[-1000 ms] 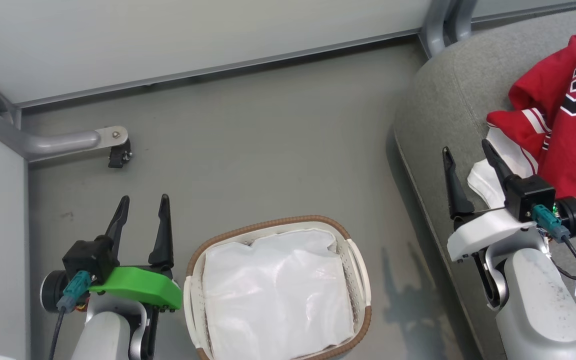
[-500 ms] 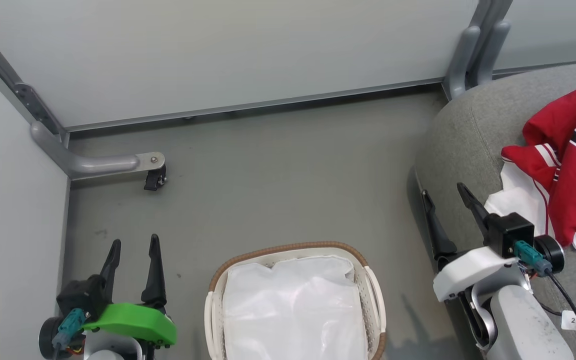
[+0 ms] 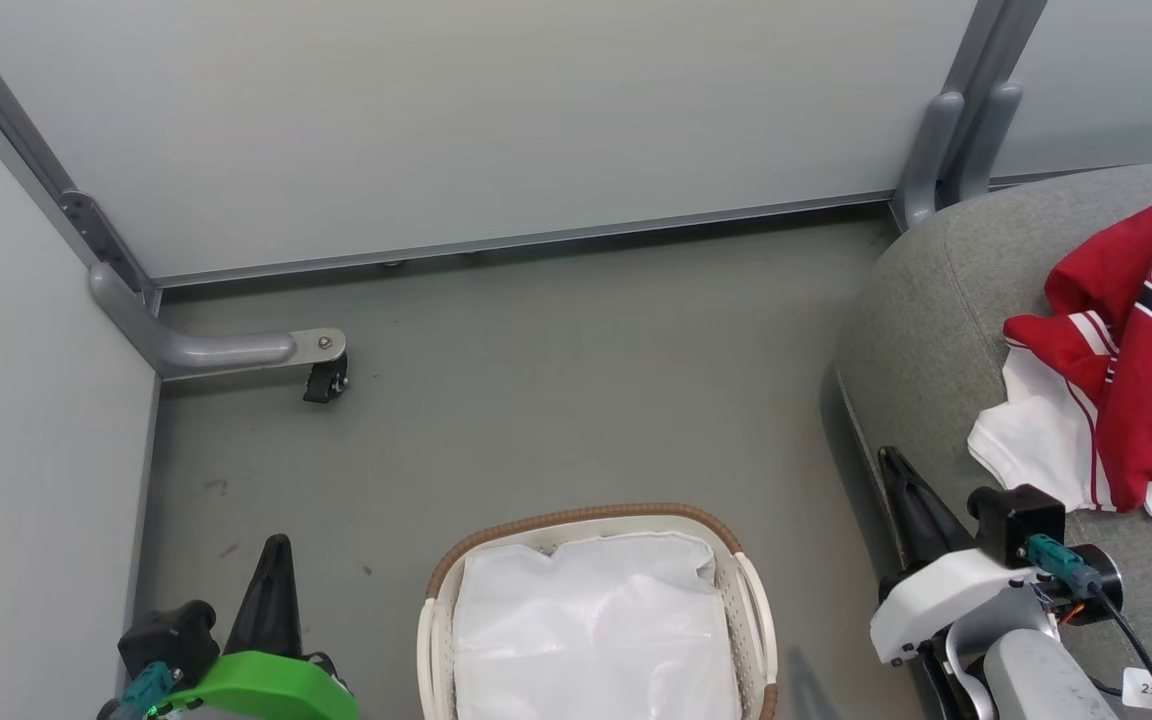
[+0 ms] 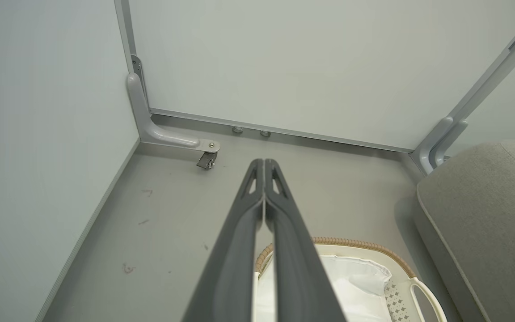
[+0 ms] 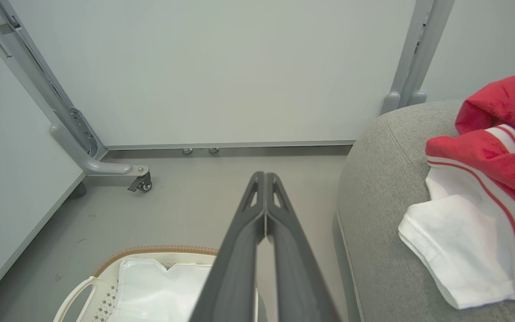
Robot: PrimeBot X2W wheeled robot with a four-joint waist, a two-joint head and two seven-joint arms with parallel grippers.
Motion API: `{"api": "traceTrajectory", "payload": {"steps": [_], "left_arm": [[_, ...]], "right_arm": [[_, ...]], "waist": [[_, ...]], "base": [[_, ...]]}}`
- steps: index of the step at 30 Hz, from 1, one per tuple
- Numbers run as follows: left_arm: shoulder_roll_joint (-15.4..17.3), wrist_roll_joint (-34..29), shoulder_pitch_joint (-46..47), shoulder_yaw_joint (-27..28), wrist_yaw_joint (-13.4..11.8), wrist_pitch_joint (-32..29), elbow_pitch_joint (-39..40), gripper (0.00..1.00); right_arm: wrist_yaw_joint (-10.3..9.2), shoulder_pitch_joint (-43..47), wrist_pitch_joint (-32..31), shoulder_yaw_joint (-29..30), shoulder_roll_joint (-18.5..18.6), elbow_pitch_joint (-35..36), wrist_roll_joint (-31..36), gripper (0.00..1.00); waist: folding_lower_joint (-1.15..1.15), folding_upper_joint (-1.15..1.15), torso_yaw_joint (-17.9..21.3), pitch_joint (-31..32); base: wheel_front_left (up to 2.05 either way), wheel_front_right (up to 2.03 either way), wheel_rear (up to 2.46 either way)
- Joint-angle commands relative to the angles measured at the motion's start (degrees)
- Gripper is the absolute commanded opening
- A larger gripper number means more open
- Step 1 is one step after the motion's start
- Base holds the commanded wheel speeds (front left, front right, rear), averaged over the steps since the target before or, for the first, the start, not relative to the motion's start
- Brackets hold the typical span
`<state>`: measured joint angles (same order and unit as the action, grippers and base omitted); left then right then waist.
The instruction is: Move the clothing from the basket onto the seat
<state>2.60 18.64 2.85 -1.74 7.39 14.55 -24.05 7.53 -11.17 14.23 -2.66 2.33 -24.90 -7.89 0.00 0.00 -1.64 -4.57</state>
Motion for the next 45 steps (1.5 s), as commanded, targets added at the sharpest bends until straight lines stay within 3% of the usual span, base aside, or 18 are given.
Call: {"api": "traceTrajectory", "payload": {"steps": [1, 45], "left_arm": [[0.17, 2.61, 0.43, 0.44, 0.01, -0.59, 1.21, 0.00], [0.35, 39.38, 2.26, 4.56, 0.07, -11.17, 5.93, 0.00]], "right_arm": [[0.00, -1.00, -0.72, 0.64, 0.18, 0.92, -2.81, 0.00], [-0.03, 2.29, -10.94, 4.95, 0.45, 6.49, -45.10, 0.00]], "waist": [[0.00, 0.00, 0.03, 0.05], [0.00, 0.00, 0.63, 1.67]], "base": [[0.00, 0.00, 0.00], [0.00, 0.00, 0.00]]}}
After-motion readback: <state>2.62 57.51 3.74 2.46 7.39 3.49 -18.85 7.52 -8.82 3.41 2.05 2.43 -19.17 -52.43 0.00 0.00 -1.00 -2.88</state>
